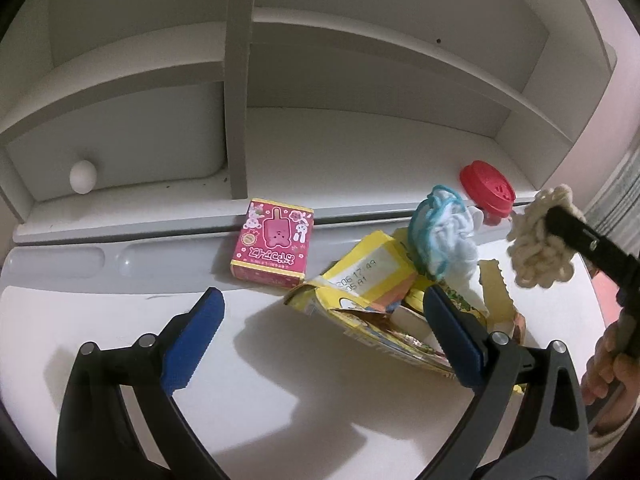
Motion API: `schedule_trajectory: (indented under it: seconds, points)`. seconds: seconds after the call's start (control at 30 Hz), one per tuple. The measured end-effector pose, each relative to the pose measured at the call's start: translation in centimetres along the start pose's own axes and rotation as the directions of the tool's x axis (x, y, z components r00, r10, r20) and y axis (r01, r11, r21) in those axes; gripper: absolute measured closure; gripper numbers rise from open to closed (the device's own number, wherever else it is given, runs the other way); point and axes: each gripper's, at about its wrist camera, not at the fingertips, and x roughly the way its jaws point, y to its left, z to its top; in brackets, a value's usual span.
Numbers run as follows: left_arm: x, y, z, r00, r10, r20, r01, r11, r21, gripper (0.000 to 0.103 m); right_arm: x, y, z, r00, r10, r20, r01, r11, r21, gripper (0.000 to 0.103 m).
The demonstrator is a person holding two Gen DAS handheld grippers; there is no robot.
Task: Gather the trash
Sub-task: 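Grasp the puffed snack cluster with the right tool while the left tool reaches toward the blue cloth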
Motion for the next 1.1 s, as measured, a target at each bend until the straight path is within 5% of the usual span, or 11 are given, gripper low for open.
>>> schedule_trajectory:
  seconds: [0.2, 0.5, 0.6, 0.67, 0.97, 1.03, 1.1]
  points:
    - [-2.1, -1.3, 0.9, 0.997, -0.019, 0.069, 0.016, 0.999, 0.046, 0.007, -0.4, -0.5, 0.6, 0.999, -0.031, 0.019, 0.031, 1.000, 0.003, 0.077]
    - [1.5, -6.7, 3.1, 0.999, 0.046, 0.002, -0.045, 0.971, 0.234, 0.009, -2.7, -1.7, 1.0, 0.997, -0.043, 0.065, 0.041, 0.999, 0.029, 0.077]
    - [1.3, -7.5, 4.2, 0.999, 0.041, -0.021, -0.034, 0.962, 0.272, 0.027, -2.9, -1.8, 1.1, 0.998, -0.033, 0.058, 0.031, 0.999, 0.030, 0.077]
    - [1.0, -8.0, 5.0, 0.999, 0.028, -0.031, -0.018, 0.958, 0.287, 0.028, -3.0, -1.9, 1.1, 0.998, -0.035, 0.057, 0.033, 0.999, 0.032, 0.077]
    - [4.2, -11.7, 4.9, 0.986, 0.110, -0.125, -0.042, 0.891, 0.452, 0.029, -3.2, -3.1, 1.2, 0.997, -0.063, 0.038, 0.060, 0.996, 0.061, 0.077]
    - [4.1, -11.8, 5.3, 0.988, 0.113, -0.101, -0.055, 0.889, 0.454, 0.048, -3.0, -2.9, 1.2, 0.998, -0.055, 0.030, 0.053, 0.997, 0.051, 0.077]
    - [3.8, -11.4, 5.8, 0.990, 0.112, -0.083, -0.064, 0.893, 0.445, 0.090, -3.0, -2.6, 1.2, 0.998, -0.054, 0.030, 0.053, 0.998, 0.036, 0.077]
